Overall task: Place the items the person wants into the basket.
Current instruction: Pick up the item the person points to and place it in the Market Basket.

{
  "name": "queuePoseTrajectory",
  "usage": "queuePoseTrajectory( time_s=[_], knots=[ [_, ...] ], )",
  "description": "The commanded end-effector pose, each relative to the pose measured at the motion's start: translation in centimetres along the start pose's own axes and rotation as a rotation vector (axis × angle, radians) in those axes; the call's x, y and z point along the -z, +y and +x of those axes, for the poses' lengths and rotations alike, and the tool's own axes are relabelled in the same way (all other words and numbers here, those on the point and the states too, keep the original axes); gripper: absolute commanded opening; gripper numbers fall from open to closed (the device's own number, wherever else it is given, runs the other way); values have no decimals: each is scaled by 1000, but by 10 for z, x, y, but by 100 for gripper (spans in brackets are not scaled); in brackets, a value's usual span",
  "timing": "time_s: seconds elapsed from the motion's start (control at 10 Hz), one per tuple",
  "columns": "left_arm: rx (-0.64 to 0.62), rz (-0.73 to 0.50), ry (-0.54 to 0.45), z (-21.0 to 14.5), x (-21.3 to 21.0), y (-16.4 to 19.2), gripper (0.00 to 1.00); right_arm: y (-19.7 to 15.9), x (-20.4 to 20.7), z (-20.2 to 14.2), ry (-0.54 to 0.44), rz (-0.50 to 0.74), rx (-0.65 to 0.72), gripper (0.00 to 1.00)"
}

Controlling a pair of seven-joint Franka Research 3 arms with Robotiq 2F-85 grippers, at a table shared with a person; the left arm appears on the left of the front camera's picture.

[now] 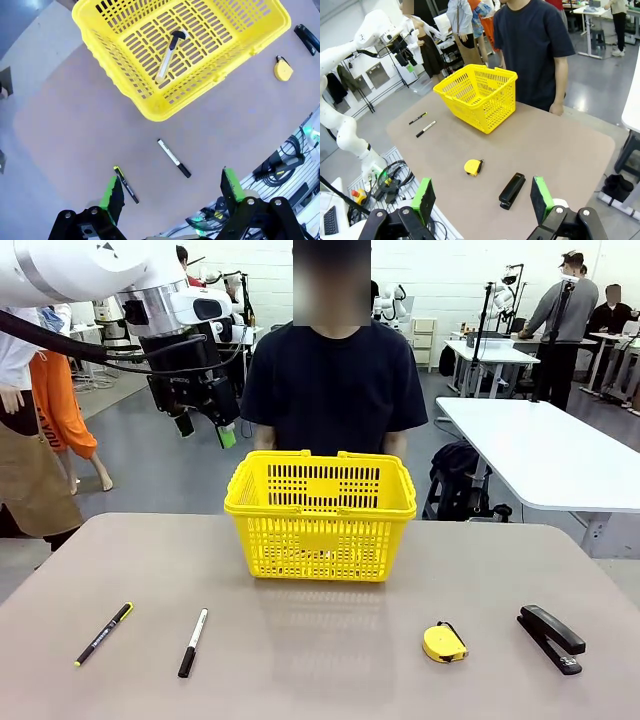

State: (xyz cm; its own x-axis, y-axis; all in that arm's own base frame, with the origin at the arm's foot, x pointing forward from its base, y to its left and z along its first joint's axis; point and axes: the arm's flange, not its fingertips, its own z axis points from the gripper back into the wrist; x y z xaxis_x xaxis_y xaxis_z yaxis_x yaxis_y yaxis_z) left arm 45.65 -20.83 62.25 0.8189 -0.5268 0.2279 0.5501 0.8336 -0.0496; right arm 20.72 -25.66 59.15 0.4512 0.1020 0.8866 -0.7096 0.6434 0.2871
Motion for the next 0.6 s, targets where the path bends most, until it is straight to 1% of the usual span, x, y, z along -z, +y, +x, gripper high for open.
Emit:
queuePoseTrajectory(
  time_s=[0.0,0.4,0.5],
  knots=[
    [11,-4,17,-2,-4,0,100,-2,0,2,-32,10,-19,100],
    [1,-2,8,-1,0,0,100,-2,0,2,-32,10,-19,100],
    [267,-87,-12,-31,-22,16,100,-2,0,2,-32,10,-19,100]
  ],
)
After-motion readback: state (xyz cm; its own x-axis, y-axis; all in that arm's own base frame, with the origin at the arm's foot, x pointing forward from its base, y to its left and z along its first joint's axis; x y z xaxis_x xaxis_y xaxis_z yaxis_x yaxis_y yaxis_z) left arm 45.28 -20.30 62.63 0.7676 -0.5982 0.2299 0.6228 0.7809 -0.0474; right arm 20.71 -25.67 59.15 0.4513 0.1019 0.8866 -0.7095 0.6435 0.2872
